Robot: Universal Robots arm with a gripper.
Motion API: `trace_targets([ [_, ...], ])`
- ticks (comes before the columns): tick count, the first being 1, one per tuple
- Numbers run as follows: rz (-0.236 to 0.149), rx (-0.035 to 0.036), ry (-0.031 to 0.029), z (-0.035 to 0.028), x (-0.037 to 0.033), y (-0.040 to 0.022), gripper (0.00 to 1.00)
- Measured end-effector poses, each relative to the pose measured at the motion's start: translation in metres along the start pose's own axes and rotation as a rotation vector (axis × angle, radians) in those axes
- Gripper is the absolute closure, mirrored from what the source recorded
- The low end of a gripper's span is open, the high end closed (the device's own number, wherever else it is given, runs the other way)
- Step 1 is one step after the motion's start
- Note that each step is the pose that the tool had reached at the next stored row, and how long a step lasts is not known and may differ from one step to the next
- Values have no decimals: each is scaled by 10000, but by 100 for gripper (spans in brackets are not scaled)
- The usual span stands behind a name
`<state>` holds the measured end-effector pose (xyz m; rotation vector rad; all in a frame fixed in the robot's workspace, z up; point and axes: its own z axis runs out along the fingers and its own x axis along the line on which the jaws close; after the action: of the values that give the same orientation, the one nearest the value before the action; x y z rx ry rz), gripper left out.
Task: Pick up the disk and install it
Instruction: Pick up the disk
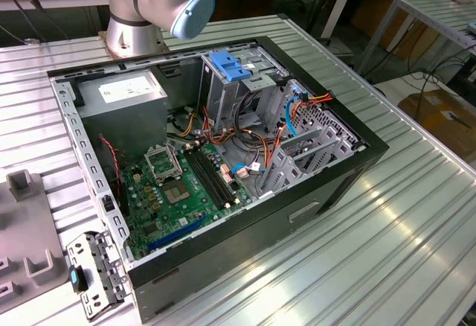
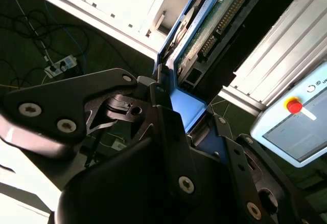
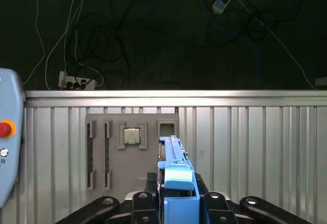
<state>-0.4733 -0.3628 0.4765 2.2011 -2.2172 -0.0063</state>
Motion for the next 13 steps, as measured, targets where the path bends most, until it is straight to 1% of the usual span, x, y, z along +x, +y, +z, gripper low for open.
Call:
trace_targets([
  [7,0,-12,0,-71,1,0,63],
  [13,0,-26,1,-147,1,1,63],
])
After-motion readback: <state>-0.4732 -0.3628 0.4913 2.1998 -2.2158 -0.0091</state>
